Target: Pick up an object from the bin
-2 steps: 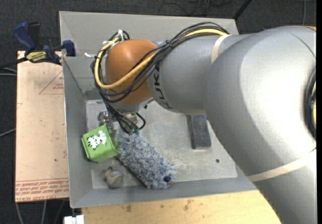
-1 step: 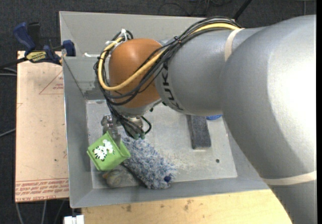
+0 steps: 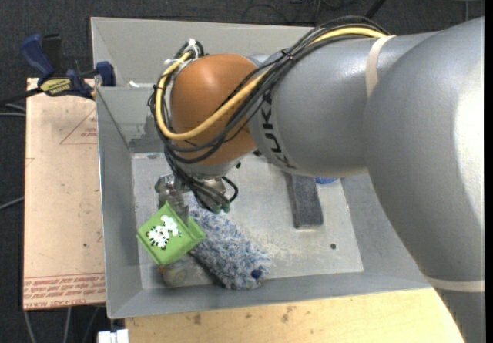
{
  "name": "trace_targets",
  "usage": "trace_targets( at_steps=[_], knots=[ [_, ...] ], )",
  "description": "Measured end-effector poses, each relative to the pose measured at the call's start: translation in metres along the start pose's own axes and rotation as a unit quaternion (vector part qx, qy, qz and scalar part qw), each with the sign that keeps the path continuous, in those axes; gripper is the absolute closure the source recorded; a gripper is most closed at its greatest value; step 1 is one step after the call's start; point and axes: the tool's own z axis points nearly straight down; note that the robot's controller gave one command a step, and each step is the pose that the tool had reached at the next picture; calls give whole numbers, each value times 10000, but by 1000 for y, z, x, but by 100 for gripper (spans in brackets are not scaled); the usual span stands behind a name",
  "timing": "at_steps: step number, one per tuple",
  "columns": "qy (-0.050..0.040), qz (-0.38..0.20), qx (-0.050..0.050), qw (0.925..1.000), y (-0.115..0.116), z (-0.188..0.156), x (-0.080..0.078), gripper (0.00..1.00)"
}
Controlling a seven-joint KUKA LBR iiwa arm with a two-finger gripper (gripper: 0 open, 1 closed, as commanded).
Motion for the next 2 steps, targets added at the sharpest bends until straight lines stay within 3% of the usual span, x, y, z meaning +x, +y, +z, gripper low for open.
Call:
trace_targets(
  at_steps=[1,2],
  knots=[
    [34,-342,0,9994,6,7,6,100],
    [10,-775,-5,9970,3,38,2,100]
  ],
)
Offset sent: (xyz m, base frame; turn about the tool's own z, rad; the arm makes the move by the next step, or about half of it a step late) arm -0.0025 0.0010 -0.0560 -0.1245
